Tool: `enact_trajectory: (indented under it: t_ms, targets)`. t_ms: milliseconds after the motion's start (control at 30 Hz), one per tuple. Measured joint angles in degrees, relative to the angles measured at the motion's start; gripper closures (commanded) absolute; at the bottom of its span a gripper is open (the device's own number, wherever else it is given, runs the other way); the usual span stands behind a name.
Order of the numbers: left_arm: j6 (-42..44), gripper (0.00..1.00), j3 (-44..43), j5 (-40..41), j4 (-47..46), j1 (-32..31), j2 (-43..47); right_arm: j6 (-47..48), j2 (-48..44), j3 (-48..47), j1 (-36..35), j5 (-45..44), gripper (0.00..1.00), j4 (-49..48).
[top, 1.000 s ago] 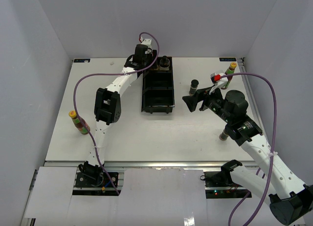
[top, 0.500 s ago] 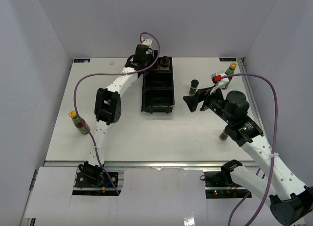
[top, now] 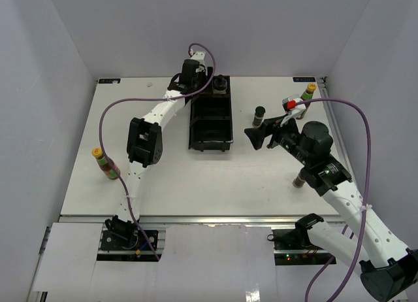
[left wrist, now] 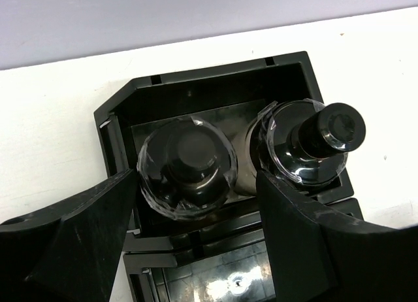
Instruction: Organize the condiment bottles
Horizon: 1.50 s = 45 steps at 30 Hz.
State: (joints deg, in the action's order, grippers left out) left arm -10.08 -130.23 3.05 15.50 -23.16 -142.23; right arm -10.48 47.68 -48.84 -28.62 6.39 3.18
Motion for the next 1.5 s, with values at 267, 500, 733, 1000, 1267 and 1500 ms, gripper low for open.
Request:
enact_trajectory:
  t_ms: [267, 500, 733, 1000, 1267, 1500]
  targets:
    - [0.2, 0.16, 5.5, 2.5, 0.0, -0.1, 2.7, 0.1, 0.3, 0.0, 0.0, -0.1, 0.1, 0.0]
    - [0.8, 0.15, 12.0, 5.6, 3.1, -0.2, 10.2, 0.3, 4.0, -0.6, 0.0, -0.7, 0.1, 0.7]
    - [0.6, 0.16, 12.6, 5.2, 5.9, -0.2, 22.8, 0.4, 8.7, -3.7, 0.1, -3.2, 0.09, 4.1]
    - [-3.8, 0.17, 37.8, 0.2, 8.8, -0.6, 47.5, 0.6, 22.3, -15.5, 2.1, -13.2, 0.09, 7.6]
    - [-5.8, 0.16, 67.8, -7.0, 11.9, -1.4, 69.2, 0.9, 37.7, -23.1, 5.6, -17.6, 0.06, 8.8]
    - [-5.9, 0.15, 72.5, -10.4, 11.4, -1.4, 78.6, 2.0, 49.0, -27.7, 8.5, -18.7, 0.02, 9.1]
